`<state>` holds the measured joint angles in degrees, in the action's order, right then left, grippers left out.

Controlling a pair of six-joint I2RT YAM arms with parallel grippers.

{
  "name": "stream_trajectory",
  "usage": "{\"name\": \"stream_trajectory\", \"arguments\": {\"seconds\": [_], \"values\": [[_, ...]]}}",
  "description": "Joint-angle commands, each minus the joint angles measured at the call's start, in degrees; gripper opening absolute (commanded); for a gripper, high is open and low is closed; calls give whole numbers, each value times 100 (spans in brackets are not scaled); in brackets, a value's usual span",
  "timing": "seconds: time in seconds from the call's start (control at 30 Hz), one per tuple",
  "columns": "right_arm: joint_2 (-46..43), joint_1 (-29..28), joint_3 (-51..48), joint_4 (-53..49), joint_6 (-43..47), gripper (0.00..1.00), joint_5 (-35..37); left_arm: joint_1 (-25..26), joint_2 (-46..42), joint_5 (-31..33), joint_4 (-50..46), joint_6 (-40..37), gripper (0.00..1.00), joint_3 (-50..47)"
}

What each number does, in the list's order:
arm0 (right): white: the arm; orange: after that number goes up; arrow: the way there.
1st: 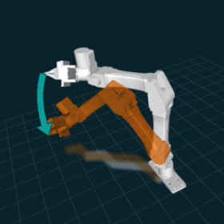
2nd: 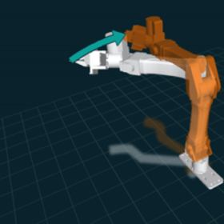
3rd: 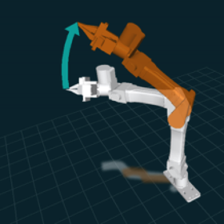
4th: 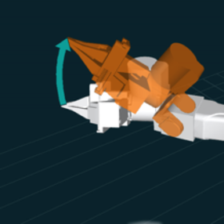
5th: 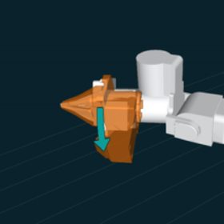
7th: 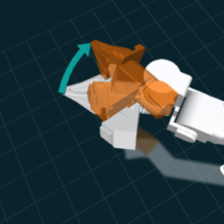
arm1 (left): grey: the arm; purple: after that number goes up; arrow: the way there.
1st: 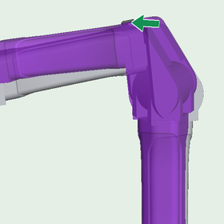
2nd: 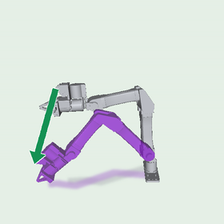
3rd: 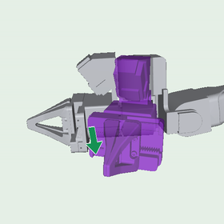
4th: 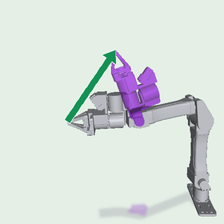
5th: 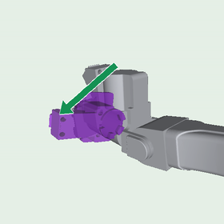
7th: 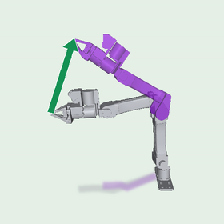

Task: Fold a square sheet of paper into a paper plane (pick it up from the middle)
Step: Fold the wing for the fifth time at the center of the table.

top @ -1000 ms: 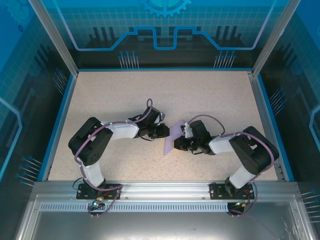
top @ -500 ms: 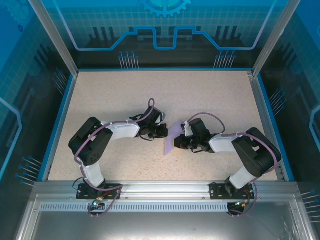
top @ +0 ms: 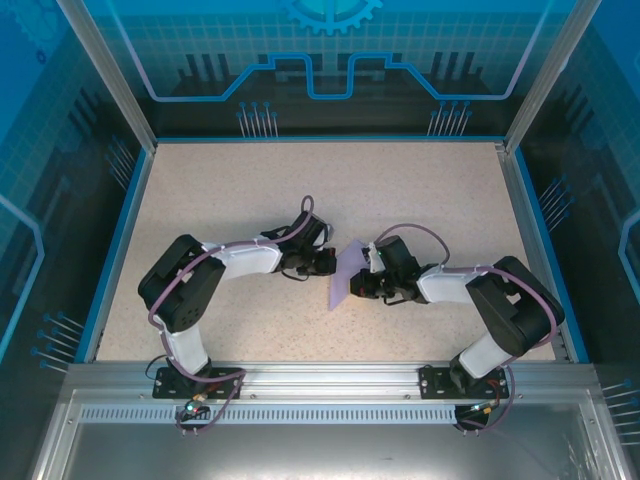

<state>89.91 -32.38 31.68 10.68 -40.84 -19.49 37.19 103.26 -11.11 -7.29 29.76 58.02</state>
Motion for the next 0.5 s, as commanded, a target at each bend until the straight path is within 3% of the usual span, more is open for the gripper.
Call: {"name": "stream_trajectory", "arguments": {"seconds": [0.0,0.47], "values": [[64,-57,136,-157,120,0,94,129,77,162,-358,-257,5,249],[256,-48,75,-200,173,0,173,198,-80,-334,8,-109,20,-14]]}}
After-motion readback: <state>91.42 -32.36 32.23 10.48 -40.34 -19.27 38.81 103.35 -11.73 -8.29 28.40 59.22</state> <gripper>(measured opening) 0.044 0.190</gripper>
